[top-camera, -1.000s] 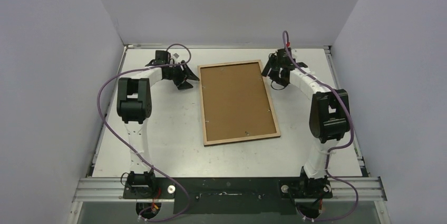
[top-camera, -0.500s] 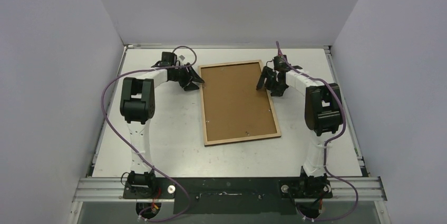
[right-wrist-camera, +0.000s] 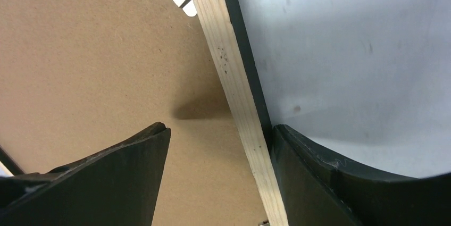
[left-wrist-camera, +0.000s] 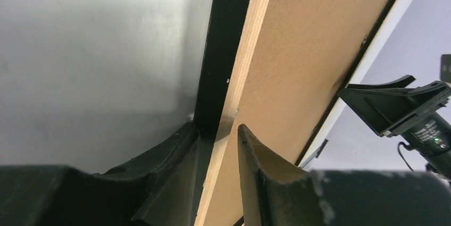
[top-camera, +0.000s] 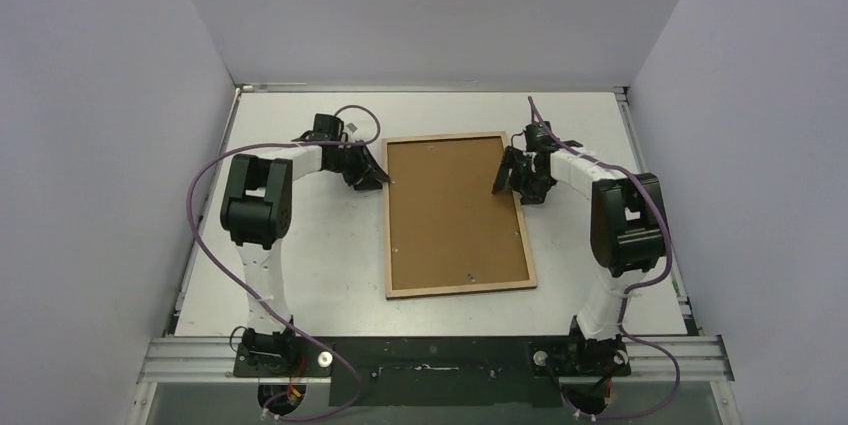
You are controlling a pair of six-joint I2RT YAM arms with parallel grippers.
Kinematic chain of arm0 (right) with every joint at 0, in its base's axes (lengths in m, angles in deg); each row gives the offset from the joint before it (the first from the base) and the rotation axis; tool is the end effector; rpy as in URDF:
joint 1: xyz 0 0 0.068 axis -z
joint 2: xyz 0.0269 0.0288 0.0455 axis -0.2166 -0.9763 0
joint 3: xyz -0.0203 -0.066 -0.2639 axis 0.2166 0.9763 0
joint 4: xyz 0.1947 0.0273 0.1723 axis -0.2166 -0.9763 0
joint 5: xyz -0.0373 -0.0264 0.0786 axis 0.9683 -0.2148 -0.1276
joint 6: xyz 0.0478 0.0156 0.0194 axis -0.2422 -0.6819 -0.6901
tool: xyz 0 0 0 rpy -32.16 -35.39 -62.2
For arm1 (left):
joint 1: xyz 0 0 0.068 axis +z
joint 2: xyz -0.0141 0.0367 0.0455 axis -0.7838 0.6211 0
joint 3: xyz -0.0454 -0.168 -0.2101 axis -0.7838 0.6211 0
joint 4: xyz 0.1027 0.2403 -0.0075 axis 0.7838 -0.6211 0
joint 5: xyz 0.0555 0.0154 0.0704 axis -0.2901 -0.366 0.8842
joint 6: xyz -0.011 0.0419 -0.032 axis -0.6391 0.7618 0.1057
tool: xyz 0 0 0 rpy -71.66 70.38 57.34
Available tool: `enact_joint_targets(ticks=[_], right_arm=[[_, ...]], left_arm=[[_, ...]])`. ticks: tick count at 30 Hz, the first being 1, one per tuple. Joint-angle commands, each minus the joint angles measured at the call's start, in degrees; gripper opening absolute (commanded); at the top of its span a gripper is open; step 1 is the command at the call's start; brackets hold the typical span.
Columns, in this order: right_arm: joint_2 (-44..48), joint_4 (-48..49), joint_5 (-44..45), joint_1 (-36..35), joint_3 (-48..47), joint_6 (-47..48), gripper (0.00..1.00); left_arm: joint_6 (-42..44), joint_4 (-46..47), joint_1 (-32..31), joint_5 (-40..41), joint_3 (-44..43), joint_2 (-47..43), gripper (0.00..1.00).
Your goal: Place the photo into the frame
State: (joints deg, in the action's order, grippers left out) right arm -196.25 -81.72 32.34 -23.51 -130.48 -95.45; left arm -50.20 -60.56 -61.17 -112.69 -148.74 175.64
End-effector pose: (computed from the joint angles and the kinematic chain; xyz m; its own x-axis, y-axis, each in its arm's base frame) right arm 0.3696 0.0804 0.1698 -0.9030 0.3513 -0.2473 0.2326 0.8837 0.4061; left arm 0.4274 -0.0932 0.1257 -0.9189 -0.3922 -0.0426 -0.2471 0.6563 -0.7129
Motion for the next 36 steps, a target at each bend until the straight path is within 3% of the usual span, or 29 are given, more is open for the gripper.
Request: enact_joint_targets(ticks=[1, 4, 11, 16, 20, 26, 36], right_arm=[[7.4, -0.5, -1.4, -2.2, 2.7, -2.2, 0.70], [9.3, -1.8, 1.6, -2.1, 3.5, -2.3, 0.70], [10.2, -4.2, 11.2, -1.7, -4.3, -1.9, 0.74], [7.7, -1.7, 7.7, -4.6, -8.9, -1.4, 0.73], [5.5, 5.7, 2.8, -8.6, -8.8, -5.4, 0.71], [0.9, 22.0, -0.3, -12.8, -5.7, -21.9, 0.64], [-6.8, 27.9, 8.3, -15.8, -7.6, -33.3, 0.56]], left_arm=[[-0.6, -2.4, -4.3, 2.6, 6.3, -5.9, 0.29], [-1.4, -2.6, -5.0, 7.0, 9.1, -9.7, 0.29], [3.6, -9.3, -4.7, 13.3, 2.2, -9.6, 0.50], [9.7, -12.1, -4.2, 16.2, -7.1, -5.8, 0.56], [14.1, -12.0, -3.4, 17.9, -15.7, -2.0, 0.59], [17.3, -4.0, -3.4, 12.2, -23.6, 4.5, 0.58], [14.9, 4.3, -3.9, 5.0, -32.0, 14.3, 0.55]])
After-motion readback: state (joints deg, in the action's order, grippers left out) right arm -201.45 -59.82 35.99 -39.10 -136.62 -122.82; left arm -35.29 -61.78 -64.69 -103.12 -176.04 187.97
